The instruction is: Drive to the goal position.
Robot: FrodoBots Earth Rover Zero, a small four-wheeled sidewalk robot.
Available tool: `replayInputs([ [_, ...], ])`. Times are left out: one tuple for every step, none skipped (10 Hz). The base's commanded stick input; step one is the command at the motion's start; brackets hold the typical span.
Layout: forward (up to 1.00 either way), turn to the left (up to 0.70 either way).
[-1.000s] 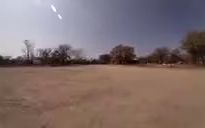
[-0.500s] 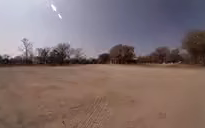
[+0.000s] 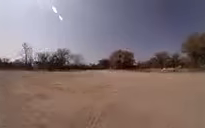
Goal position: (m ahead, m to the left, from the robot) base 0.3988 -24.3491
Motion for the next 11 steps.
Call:
replayInputs([
  [1.0, 0.0],
  [1.0, 0.0],
  [1.0, 0.0],
  [1.0, 0.0],
  [1.0, 0.0],
  [1.0, 0.0],
  [1.0, 0.0],
  [1.0, 0.0],
  [1.0, 0.0],
  [1.0, 0.0],
  [1.0, 0.0],
])
